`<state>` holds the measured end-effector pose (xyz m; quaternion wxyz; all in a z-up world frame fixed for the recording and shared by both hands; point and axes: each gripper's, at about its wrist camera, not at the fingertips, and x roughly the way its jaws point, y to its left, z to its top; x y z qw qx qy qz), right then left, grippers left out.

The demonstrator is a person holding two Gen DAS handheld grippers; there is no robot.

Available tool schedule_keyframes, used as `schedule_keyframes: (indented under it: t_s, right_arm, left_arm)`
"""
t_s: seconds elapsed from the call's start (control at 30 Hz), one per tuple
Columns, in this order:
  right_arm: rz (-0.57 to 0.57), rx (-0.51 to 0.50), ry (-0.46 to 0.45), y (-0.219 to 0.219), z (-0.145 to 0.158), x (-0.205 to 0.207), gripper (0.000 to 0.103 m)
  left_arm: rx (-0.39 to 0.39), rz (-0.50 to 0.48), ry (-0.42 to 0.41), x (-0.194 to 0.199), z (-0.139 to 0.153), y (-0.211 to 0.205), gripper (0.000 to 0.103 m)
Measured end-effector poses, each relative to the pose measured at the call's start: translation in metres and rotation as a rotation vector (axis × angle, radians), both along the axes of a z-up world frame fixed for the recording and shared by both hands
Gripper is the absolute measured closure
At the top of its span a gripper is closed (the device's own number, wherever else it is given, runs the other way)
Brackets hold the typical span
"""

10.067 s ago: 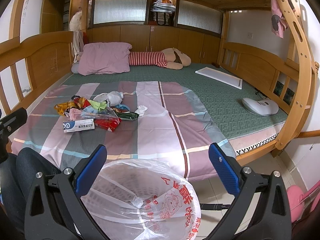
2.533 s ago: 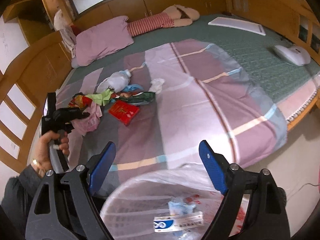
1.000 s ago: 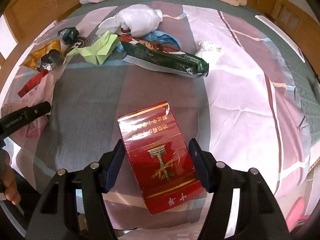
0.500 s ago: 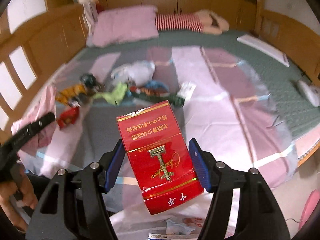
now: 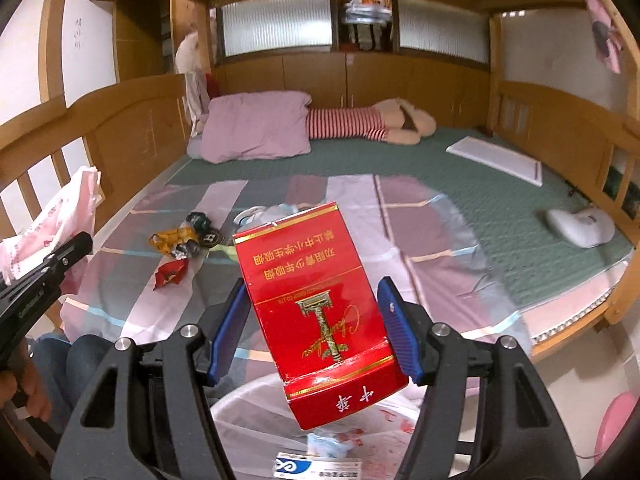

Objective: Collect trash
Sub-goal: 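Lift both items and carry them toward the wastebasket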

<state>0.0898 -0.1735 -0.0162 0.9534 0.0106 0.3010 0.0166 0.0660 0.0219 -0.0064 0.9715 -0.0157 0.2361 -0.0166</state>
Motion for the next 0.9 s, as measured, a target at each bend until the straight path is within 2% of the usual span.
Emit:
schedule_keyframes:
  t_s: [0.17, 0.37, 0.57, 0.73, 0.9]
  right_arm:
    - [0.002, 0.021, 0.000, -0.011, 0.005, -0.010, 0.038]
    - [0.025, 0.014, 0.050, -0.017, -0.006, -0.021, 0.038]
    - [0.040, 0.075, 0.090, -0.028, -0.009, -0.027, 0.038]
    - [0.050, 0.064, 0.092, -0.027, -0.008, -0.032, 0.038]
    - [0.117, 0.044, 0.198, -0.014, -0.029, -0.035, 0.038]
  left_arm:
    - [0.004, -0.013, -0.015, -0.010, 0.009, -0.007, 0.067]
    - [0.031, -0.026, -0.023, -0.018, 0.010, -0.018, 0.067]
    - [0.045, -0.046, -0.026, -0.023, 0.012, -0.025, 0.067]
    - [0.050, -0.060, -0.019, -0.026, 0.011, -0.031, 0.067]
    - [0.052, -0.083, -0.019, -0.029, 0.010, -0.037, 0.067]
